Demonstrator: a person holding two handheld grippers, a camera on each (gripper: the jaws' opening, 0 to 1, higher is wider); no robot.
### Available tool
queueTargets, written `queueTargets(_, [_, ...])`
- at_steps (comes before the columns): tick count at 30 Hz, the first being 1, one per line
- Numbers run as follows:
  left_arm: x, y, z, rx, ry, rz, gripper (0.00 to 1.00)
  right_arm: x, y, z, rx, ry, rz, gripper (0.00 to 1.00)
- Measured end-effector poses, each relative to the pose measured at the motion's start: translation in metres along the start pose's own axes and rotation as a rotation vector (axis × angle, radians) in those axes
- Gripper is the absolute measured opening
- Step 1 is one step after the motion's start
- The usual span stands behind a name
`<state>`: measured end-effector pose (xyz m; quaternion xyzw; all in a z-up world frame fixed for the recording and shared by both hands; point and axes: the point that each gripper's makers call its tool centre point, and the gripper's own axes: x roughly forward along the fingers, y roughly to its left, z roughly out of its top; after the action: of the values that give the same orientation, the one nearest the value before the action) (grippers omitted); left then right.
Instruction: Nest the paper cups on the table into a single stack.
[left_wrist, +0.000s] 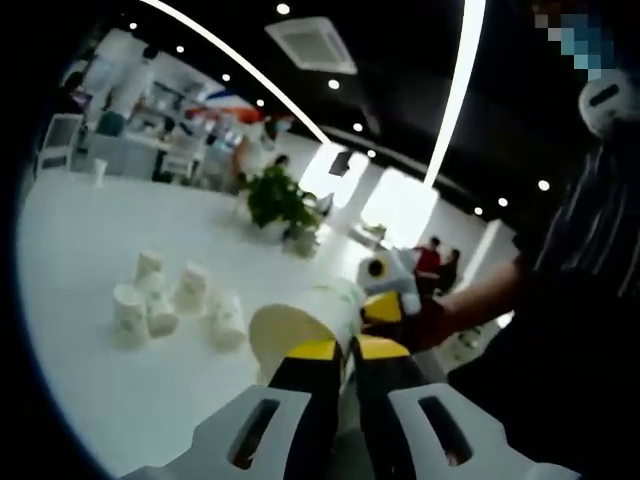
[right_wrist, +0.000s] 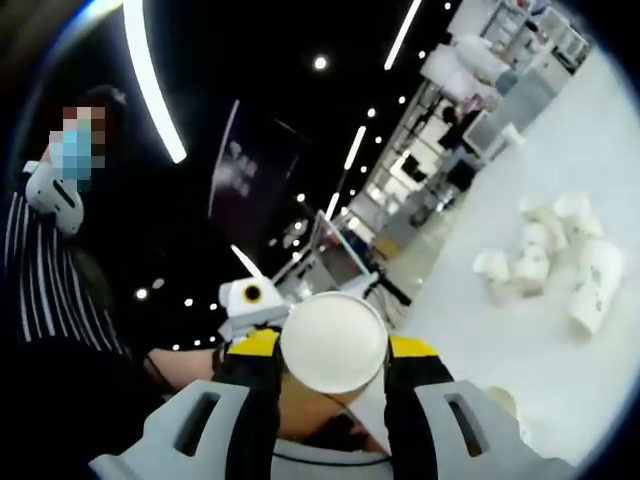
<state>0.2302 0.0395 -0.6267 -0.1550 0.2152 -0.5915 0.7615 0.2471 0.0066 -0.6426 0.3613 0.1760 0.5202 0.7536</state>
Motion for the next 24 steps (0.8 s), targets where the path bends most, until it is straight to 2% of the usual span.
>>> queueTargets(10, [0.001, -0.001, -0.003, 0.017, 0.020, -0.010, 0.01, -0.003, -0.001, 0.000, -0.036, 0.008, -0.014, 0.38])
queueTargets(17, [0.005, -0.004, -0.007, 0.049, 0.062, -0.017, 0.00, -0.008, -0.006, 0.001, -0.068, 0.011, -0.034, 0.38])
queueTargets(19, [0.005, -0.003, -0.008, 0.069, 0.075, -0.014, 0.00, -0.010, -0.008, 0.003, -0.104, 0.001, -0.044, 0.38])
queueTargets(24, [0.007, -0.001, -0.010, 0.070, 0.101, -0.016, 0.00, -0.014, -0.008, 0.004, -0.136, -0.001, -0.050, 0.39])
